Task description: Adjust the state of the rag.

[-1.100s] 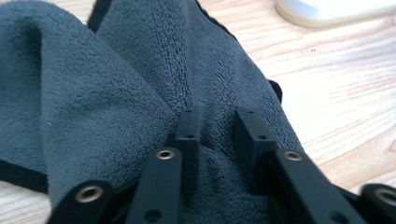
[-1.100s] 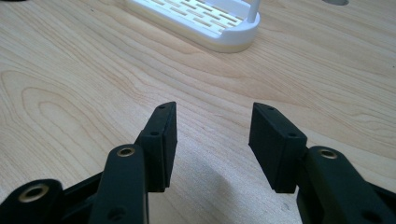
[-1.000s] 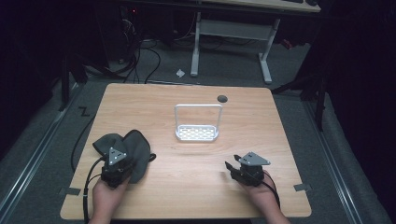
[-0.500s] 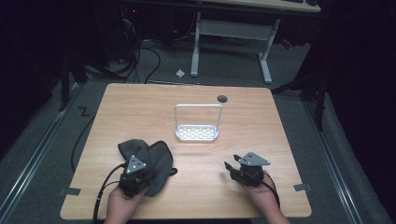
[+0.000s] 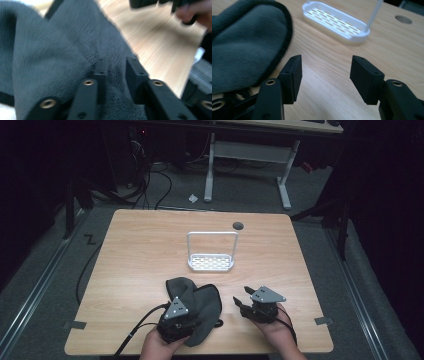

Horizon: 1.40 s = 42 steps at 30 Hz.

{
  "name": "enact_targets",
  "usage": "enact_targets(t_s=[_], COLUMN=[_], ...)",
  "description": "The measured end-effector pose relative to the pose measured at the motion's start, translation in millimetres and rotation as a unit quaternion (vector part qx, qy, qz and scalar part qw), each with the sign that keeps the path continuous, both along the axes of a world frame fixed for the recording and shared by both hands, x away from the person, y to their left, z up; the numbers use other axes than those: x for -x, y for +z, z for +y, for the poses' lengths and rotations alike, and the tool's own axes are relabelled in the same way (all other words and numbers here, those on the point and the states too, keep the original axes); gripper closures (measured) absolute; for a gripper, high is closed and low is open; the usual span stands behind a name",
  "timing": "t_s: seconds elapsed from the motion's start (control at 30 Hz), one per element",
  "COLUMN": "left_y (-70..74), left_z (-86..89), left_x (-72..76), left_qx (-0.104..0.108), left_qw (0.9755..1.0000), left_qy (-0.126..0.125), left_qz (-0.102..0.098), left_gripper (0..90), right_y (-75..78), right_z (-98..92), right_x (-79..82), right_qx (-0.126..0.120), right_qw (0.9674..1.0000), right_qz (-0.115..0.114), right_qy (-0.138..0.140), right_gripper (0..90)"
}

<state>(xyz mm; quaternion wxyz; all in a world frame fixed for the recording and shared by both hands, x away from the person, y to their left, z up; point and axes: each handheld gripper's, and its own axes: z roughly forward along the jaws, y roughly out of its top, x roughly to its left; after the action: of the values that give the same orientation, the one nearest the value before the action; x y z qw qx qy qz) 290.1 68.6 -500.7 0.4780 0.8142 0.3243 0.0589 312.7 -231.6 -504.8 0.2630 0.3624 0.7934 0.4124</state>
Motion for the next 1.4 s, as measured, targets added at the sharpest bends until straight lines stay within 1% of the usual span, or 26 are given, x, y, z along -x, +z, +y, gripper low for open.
enact_targets(t_s=[0.13,0.2,0.23,0.3,0.33,0.4,0.53,0.57,0.6,0.8,0.9,0.93,0.97,1.0,1.03,1.07,1.1,1.13,1.17,1.2,1.23,1.27,1.3,1.33,1.37,1.4], left_y=[12.4,14.8,13.7,4.0,4.0,-6.3,-19.3,-21.0,-22.6,-23.2,-22.7,-22.5,-22.0,-21.5,-20.7,-19.8,-18.8,-18.8,-18.8,-18.8,-19.2,-19.4,-19.7,-19.8,-19.8,-19.8], left_z=[18.9,35.3,43.8,64.2,64.2,68.6,67.6,66.8,65.2,66.5,69.6,71.0,72.6,73.5,74.7,75.8,77.7,77.7,77.5,77.5,76.0,73.8,71.3,66.1,66.1,63.3], left_x=[-3.7,-9.9,-13.9,-25.3,-25.3,-31.0,-38.1,-38.9,-39.3,-40.2,-41.4,-41.7,-41.9,-41.9,-41.9,-41.7,-41.6,-41.6,-41.4,-41.4,-41.1,-40.4,-39.5,-37.9,-37.9,-37.2], left_qx=[0.022,0.024,0.026,0.027,0.027,0.004,-0.012,-0.015,-0.022,-0.023,-0.019,-0.017,-0.013,-0.010,-0.007,-0.004,0.001,0.001,0.002,0.002,0.002,0.001,0.000,-0.002,-0.002,-0.004], left_qw=[0.9993,0.9978,0.9968,0.9944,0.9944,0.9934,0.9917,0.9917,0.9917,0.9916,0.9910,0.9908,0.9906,0.9905,0.9903,0.9901,0.9897,0.9897,0.9900,0.9900,0.9904,0.9909,0.9914,0.9925,0.9925,0.9932], left_qy=[0.024,0.055,0.071,0.102,0.102,0.115,0.127,0.126,0.125,0.126,0.130,0.132,0.133,0.135,0.137,0.138,0.141,0.141,0.139,0.139,0.136,0.133,0.129,0.120,0.120,0.114], left_qz=[-0.019,-0.027,-0.026,-0.007,-0.007,-0.001,0.020,0.021,0.019,0.021,0.023,0.024,0.026,0.026,0.026,0.025,0.023,0.023,0.022,0.022,0.023,0.022,0.021,0.021,0.021,0.021], left_gripper=[57.6,54.4,54.1,54.1,54.3,56.7,57.9,58.4,58.9,58.9,58.6,58.5,58.2,57.6,57.6,56.6,56.1,55.5,54.7,53.9,53.2,53.2,52.5,52.1,51.6,51.6], right_y=[5.9,9.0,9.4,9.1,9.1,8.3,9.2,9.4,9.4,4.0,-4.5,-7.4,-9.7,-8.5,-8.5,2.8,11.8,11.8,33.3,33.3,51.5,51.5,60.1,60.2,60.2,58.0], right_z=[10.7,22.4,27.5,39.6,39.6,61.7,81.2,87.8,100.4,124.6,132.4,134.0,134.6,131.8,131.8,126.1,122.1,122.1,110.0,110.0,93.9,93.9,76.5,67.5,67.5,58.6], right_x=[7.7,13.9,16.0,20.1,20.1,28.1,37.7,41.0,48.1,59.4,57.8,57.2,57.7,57.9,57.9,56.4,57.5,57.5,57.9,57.9,54.8,54.8,46.6,40.8,40.8,34.3], right_qx=[-0.008,-0.010,-0.010,-0.010,-0.010,-0.017,-0.015,-0.016,-0.019,-0.008,0.016,0.026,0.039,0.038,0.038,0.015,0.005,0.005,-0.020,-0.020,-0.043,-0.043,-0.052,-0.052,-0.052,-0.048], right_qw=[0.9998,0.9992,0.9988,0.9978,0.9978,0.9948,0.9914,0.9897,0.9861,0.9800,0.9787,0.9786,0.9799,0.9812,0.9812,0.9818,0.9832,0.9832,0.9858,0.9858,0.9881,0.9881,0.9904,0.9919,0.9919,0.9936], right_qz=[-0.006,-0.008,-0.007,0.000,0.000,0.014,0.015,0.017,0.025,0.038,0.051,0.054,0.049,0.042,0.042,0.043,0.027,0.027,-0.009,-0.009,-0.038,-0.038,-0.055,-0.058,-0.058,-0.062], right_qy=[0.018,0.038,0.048,0.065,0.065,0.100,0.129,0.141,0.163,0.195,0.198,0.197,0.189,0.184,0.184,0.185,0.180,0.180,0.166,0.166,0.143,0.143,0.116,0.100,0.100,0.082], right_gripper=[41.6,40.8,40.3,39.2,39.2,38.4,37.8,37.6,36.9,35.7,38.5,45.8,58.0,78.1,78.1,80.8,81.0,81.0,80.9,80.9,80.6,80.6,80.1,79.9,79.9,79.8])
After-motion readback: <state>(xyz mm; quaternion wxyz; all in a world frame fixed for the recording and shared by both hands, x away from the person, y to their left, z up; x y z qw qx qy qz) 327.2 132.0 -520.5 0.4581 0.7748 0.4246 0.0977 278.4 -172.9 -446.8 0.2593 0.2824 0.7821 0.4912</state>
